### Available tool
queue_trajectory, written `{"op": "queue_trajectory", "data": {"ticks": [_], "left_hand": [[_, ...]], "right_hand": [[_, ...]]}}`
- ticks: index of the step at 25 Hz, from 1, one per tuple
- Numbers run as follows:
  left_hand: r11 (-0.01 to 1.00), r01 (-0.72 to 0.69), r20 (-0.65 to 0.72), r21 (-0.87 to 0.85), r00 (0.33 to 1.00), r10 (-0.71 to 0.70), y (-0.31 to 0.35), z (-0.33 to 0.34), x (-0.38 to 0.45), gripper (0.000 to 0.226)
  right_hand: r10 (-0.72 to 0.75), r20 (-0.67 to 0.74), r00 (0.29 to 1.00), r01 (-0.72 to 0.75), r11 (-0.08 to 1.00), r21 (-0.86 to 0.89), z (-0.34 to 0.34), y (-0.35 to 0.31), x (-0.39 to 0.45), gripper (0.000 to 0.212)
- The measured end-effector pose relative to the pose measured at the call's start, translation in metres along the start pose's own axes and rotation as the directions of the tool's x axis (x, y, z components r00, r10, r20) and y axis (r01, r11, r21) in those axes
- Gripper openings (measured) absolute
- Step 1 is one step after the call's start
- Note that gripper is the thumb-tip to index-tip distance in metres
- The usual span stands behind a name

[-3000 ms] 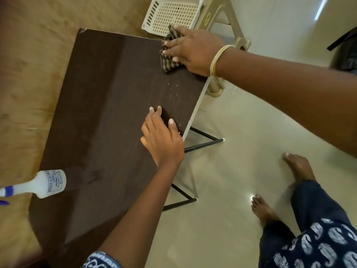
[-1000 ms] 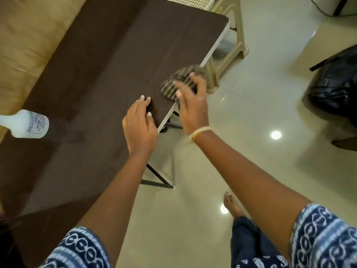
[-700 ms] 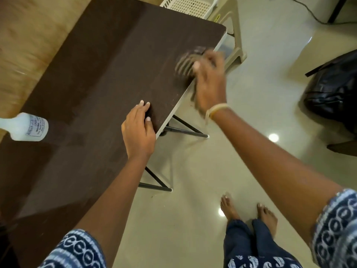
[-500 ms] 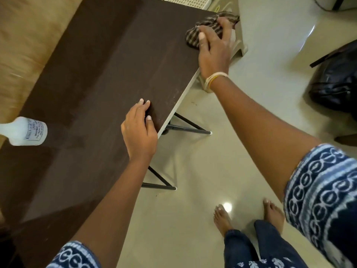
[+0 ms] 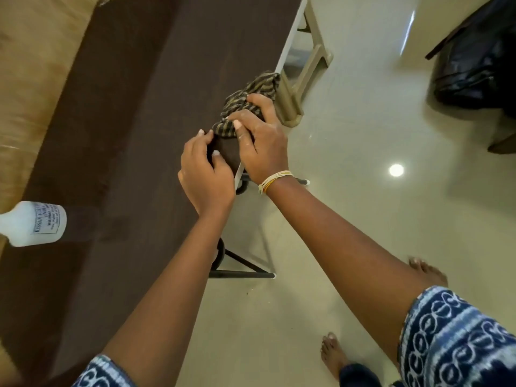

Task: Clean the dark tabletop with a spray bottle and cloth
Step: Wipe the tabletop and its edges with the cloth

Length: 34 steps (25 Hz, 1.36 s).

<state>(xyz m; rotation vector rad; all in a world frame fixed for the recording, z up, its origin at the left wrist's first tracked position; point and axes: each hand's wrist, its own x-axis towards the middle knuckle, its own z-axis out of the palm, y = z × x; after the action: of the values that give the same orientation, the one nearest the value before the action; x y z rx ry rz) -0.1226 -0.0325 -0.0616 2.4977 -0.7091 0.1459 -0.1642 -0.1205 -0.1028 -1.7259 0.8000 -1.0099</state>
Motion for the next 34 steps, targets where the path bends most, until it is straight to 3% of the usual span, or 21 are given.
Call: {"op": "queue_trajectory", "data": {"ticks": [5,12,26,30,34], "left_hand": [[0.978,0.03,0.095,-0.208,0.995,-0.011,-0.014,-0.024,-0.011,0.041],[0.973,-0.221,0.222,-0.069,0.947,0.231,-0.118,-0.126,-0.106,0.043],[0.984,-0.123,0.324,0.126,0.943,0.076,-0.258,-0.281,-0.298,0.043],[0.98,-0.128,0.296,0.152,0.952,0.078,-0.296,-0.308,-0.329,0.04],[0.997,-0.054,0.2,0.061,0.979,0.04,-0.341,-0.33,-0.332,0.032]], "right_hand": [[-0.023,0.0,1.0,0.023,1.0,0.01,0.008,-0.024,-0.062,0.019],[-0.018,0.019,1.0,0.018,0.999,0.028,0.033,-0.051,-0.159,0.021],[-0.036,0.219,0.975,0.009,0.992,0.122,0.064,-0.124,-0.382,0.022],[-0.056,0.237,0.97,0.03,0.993,0.112,0.072,-0.141,-0.429,0.023],[-0.039,0.194,0.98,0.02,0.995,0.098,0.085,-0.152,-0.46,0.022]]}}
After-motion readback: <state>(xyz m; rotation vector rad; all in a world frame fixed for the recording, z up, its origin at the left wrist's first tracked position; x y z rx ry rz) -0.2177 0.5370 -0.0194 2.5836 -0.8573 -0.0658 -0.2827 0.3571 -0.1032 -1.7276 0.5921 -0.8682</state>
